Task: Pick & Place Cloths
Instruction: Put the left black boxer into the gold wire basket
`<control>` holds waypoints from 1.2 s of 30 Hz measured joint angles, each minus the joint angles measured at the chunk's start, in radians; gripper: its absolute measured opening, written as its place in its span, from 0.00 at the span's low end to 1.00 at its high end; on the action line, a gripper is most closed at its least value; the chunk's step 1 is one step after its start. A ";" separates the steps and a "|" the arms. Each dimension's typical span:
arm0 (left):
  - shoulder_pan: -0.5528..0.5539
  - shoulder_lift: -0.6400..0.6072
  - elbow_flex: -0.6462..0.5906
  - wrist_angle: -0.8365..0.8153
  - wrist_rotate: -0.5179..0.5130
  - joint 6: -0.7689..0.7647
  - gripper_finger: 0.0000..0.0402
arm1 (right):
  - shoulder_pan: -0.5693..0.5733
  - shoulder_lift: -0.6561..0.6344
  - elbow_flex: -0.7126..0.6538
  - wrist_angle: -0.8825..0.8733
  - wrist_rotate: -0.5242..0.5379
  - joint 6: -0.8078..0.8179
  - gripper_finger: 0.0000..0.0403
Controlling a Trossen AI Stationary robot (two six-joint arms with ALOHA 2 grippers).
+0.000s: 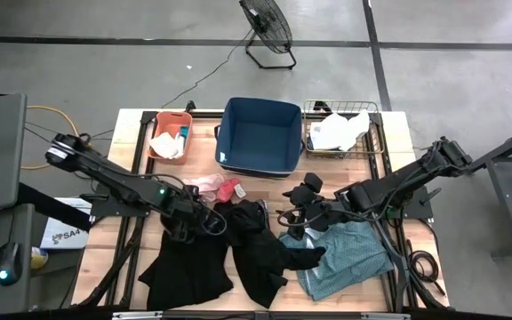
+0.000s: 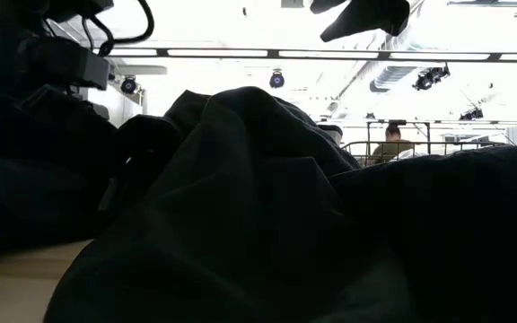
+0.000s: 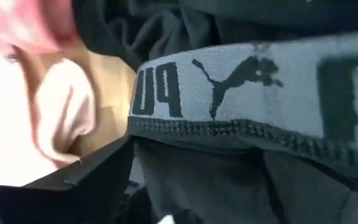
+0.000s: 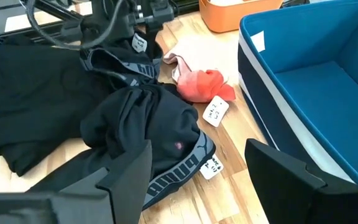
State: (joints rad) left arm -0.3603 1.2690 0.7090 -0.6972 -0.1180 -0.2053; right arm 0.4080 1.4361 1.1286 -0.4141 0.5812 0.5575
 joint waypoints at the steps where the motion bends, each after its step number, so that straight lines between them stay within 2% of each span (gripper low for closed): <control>1: 0.000 0.010 0.000 0.001 0.009 0.000 0.82 | 0.000 0.000 0.000 0.000 0.000 0.002 0.62; 3: 0.000 0.025 0.000 0.025 0.036 -0.001 0.75 | 0.000 0.000 0.000 0.000 0.000 0.013 0.62; 6: 0.000 0.024 0.000 0.030 0.060 -0.007 0.60 | 0.000 0.000 0.000 -0.001 0.000 0.022 0.62; 9: 0.000 0.025 0.000 0.032 0.062 -0.007 0.38 | 0.000 0.000 0.000 -0.001 0.000 0.024 0.62; 12: 0.000 0.024 0.000 0.031 0.071 -0.001 0.12 | 0.000 0.000 0.000 -0.001 0.000 0.025 0.62; 13: 0.000 0.024 0.000 0.029 0.077 -0.001 0.06 | 0.000 0.000 0.000 -0.001 0.000 0.026 0.62; 17: 0.000 0.024 0.026 -0.014 0.068 0.011 0.04 | 0.000 0.000 0.000 0.000 0.000 0.025 0.62; 22: 0.000 0.013 0.155 -0.167 0.012 0.027 0.02 | 0.000 0.000 0.000 0.000 0.000 0.025 0.62; 29: 0.000 0.008 0.403 -0.365 -0.199 0.095 0.01 | -0.001 0.000 0.000 0.003 0.004 0.023 0.62; 36: 0.000 0.008 0.644 -0.407 -0.425 0.218 0.01 | -0.002 0.001 0.000 0.025 0.098 -0.003 0.62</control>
State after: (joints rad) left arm -0.3602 1.2766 1.3534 -1.1040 -0.5432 0.0125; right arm 0.4057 1.4368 1.1286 -0.3887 0.6790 0.5543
